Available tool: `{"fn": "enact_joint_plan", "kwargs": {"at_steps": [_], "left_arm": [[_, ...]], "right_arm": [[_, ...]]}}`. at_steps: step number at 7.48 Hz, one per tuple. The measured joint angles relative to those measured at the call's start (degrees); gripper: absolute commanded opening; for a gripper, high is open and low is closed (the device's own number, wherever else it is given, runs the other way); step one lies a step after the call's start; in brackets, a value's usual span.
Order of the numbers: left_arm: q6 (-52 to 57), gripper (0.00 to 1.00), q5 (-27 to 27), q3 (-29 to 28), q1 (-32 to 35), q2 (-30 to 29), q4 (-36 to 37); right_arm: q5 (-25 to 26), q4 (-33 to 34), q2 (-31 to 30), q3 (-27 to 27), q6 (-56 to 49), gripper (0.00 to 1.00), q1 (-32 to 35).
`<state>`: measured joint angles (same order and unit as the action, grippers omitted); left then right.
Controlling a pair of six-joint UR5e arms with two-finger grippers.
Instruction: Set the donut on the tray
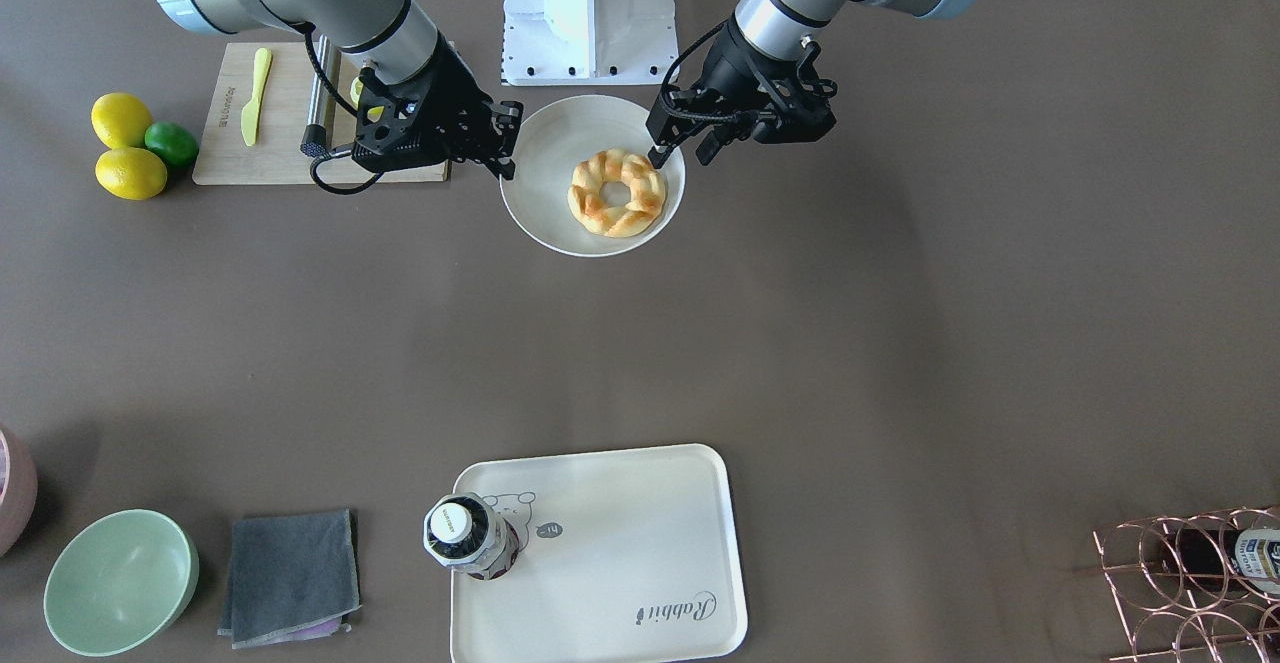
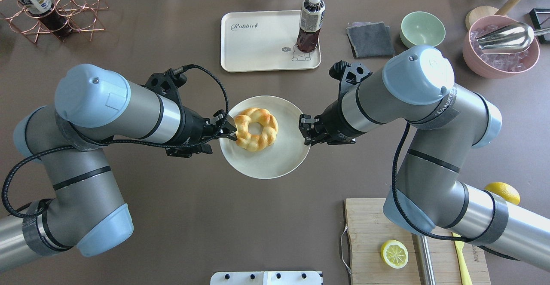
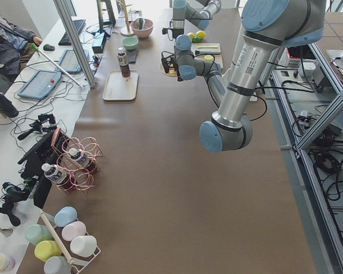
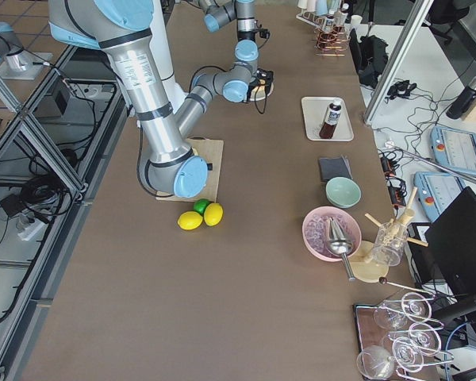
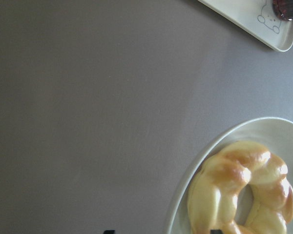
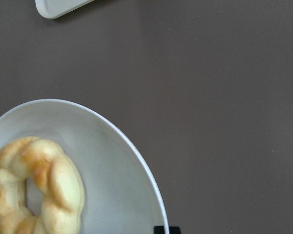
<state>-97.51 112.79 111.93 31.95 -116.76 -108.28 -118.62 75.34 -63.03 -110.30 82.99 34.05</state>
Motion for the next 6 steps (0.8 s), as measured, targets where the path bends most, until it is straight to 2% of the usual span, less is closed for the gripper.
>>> {"fn": "enact_joint_plan", "kwargs": {"at_steps": [1, 4, 6], "left_arm": [[-0.4, 0.70, 0.0, 0.1, 0.0, 0.1, 0.0], [-1.1, 0.61, 0.0, 0.4, 0.0, 0.4, -0.1], [-1.2, 0.60, 0.0, 0.4, -0.1, 0.4, -0.1]], "right_arm": [[0.0, 0.7, 0.1, -0.1, 0.0, 0.00, 0.0], [0.1, 0.9, 0.4, -0.3, 0.0, 0.00, 0.0], [-0.1, 0.9, 0.3, -1.1, 0.0, 0.00, 0.0]]}}
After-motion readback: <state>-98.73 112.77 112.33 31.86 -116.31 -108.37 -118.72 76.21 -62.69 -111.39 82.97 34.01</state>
